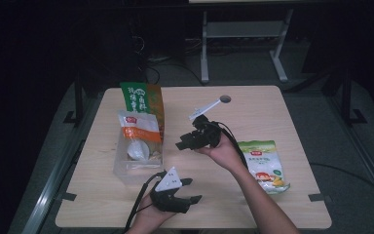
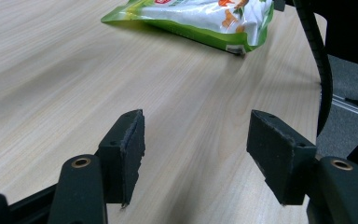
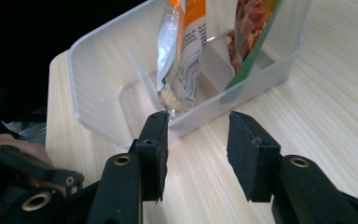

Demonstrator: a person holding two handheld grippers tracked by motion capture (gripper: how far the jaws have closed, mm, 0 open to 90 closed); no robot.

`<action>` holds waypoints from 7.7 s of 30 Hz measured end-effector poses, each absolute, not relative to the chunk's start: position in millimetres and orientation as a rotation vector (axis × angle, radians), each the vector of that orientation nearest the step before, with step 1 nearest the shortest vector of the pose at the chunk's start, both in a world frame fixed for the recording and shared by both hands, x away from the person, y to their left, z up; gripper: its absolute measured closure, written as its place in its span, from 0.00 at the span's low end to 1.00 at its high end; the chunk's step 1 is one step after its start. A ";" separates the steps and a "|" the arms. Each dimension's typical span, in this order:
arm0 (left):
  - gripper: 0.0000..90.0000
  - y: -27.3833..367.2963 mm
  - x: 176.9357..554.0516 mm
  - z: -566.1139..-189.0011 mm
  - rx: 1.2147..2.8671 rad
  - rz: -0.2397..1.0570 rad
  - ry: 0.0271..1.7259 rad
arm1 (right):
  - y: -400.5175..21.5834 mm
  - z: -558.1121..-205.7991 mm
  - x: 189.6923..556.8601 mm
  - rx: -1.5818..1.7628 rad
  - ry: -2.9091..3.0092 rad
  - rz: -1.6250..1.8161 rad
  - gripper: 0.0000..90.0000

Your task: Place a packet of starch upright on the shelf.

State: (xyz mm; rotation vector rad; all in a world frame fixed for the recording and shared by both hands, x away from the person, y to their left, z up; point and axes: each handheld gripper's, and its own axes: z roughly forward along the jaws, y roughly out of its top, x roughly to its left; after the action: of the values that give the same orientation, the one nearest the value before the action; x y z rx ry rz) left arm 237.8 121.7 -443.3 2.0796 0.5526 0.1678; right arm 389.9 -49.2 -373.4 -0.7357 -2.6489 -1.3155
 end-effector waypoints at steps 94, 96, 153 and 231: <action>0.39 117.6 237.0 -444.9 2.066 0.147 0.575 | -319.4 -445.7 320.8 -1.644 -2.550 -1.038 0.49; 0.39 118.7 237.6 -444.3 2.075 0.149 0.564 | -323.1 -448.8 319.0 -1.665 -2.491 -1.073 0.50; 0.39 118.1 238.5 -444.6 2.070 0.140 0.568 | -300.3 -457.1 337.2 -1.558 -2.431 -1.049 0.97; 0.93 49.2 312.9 -417.7 2.040 0.187 0.572 | -233.7 -398.4 291.5 -1.075 -2.593 -1.586 0.77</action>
State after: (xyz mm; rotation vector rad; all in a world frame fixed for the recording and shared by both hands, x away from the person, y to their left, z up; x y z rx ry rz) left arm 312.9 49.2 -417.7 2.0397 0.5721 0.1869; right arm 291.5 -233.7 -398.4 -1.0746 -2.5933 -1.5864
